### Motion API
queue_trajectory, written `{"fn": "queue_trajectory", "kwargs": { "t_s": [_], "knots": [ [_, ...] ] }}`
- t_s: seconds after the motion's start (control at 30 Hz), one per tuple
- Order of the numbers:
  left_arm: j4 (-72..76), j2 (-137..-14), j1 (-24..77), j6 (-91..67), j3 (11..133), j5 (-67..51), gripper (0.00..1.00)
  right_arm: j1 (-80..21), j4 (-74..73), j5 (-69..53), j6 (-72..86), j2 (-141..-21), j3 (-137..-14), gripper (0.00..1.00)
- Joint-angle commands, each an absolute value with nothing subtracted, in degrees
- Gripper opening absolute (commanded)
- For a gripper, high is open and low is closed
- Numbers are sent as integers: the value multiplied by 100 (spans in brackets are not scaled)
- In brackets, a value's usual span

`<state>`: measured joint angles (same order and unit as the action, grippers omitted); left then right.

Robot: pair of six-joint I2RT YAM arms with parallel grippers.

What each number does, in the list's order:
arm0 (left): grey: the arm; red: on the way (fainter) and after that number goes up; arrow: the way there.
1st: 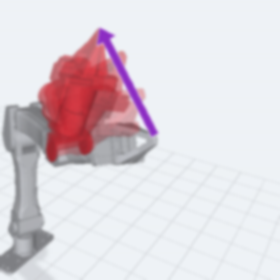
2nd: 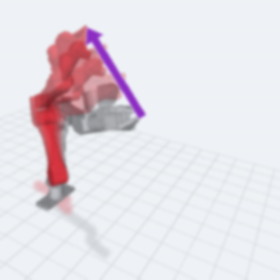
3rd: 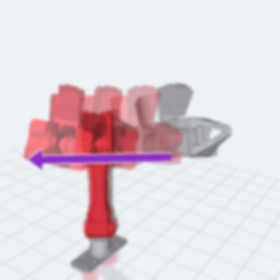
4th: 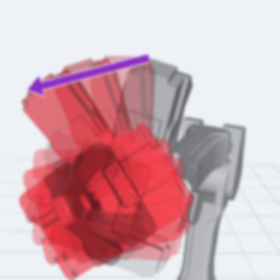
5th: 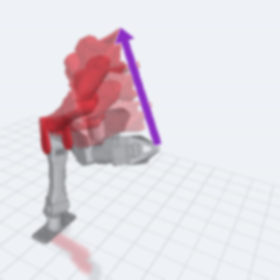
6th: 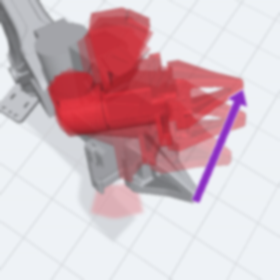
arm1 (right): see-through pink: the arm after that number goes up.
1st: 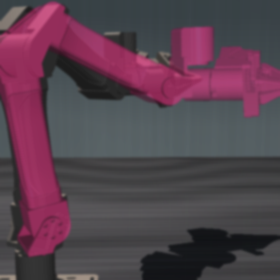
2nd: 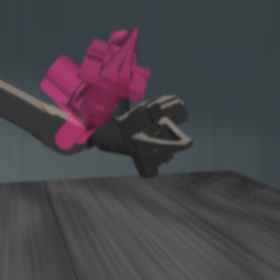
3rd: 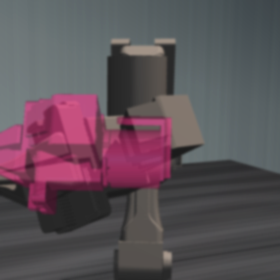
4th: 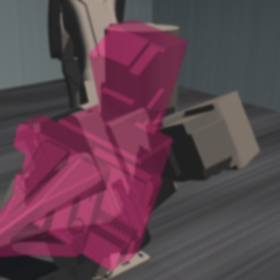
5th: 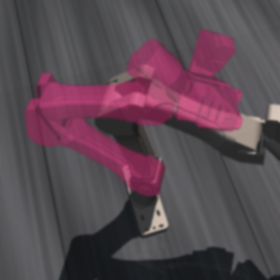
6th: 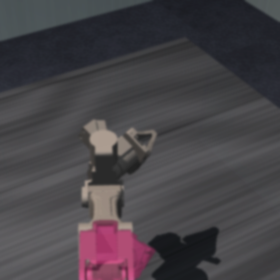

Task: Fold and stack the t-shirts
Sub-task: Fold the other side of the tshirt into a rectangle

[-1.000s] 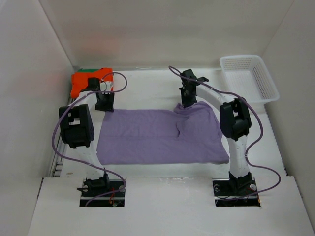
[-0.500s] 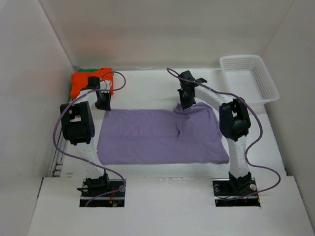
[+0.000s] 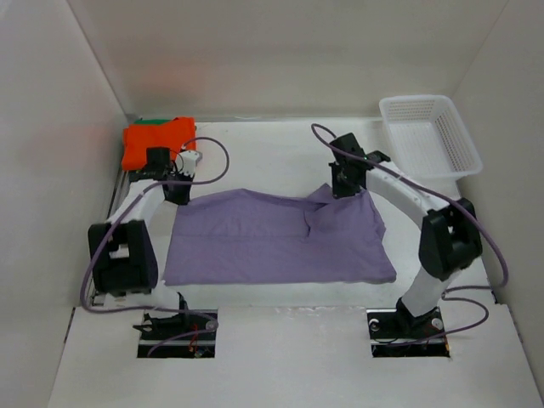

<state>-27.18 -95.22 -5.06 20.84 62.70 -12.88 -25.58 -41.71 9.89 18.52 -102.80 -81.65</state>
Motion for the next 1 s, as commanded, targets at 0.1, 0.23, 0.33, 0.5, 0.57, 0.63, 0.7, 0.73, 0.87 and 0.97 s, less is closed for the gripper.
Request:
{"fn": "queue_trajectory", "kwargs": {
  "t_s": [0.1, 0.23, 0.33, 0.5, 0.57, 0.63, 0.7, 0.73, 0.87, 0.97],
  "knots": [
    [-2575, -7657, -383, 3760, 5073, -1257, 0, -2702, -3780, 1178, 2513, -8861, -6524, 0],
    [-2646, -7164, -268, 4262, 4335, -985, 0, -3079, -3525, 1046, 3004, -8342, -5636, 0],
    [-2584, -6970, -233, 4429, 3947, -862, 0, -3273, -3271, 1046, 3444, -8087, -5117, 0],
    [-2426, -7005, -216, 4474, 3718, -668, 1, -3344, -2813, 774, 3840, -7849, -4518, 10],
    [-2408, -6961, -172, 4474, 3700, -624, 2, -3431, -2769, 729, 3867, -7683, -4413, 15],
    [-2408, -6900, -154, 4482, 3700, -624, 3, -3528, -2830, 826, 3885, -7323, -4325, 19],
    [-2408, -6891, -154, 4483, 3700, -615, 4, -3537, -2987, 940, 3954, -6789, -4254, 22],
    [-2408, -6882, -163, 4474, 3700, -598, 4, -3537, -3084, 1001, 3990, -6576, -4245, 23],
    [-2408, -6786, -189, 4456, 3648, -580, 5, -3336, -3638, 1519, 4017, -5732, -4455, 29],
    [-2426, -6715, -128, 4482, 3586, -554, 7, -2880, -3578, 1609, 3684, -5905, -4719, 32]
  ]
}}
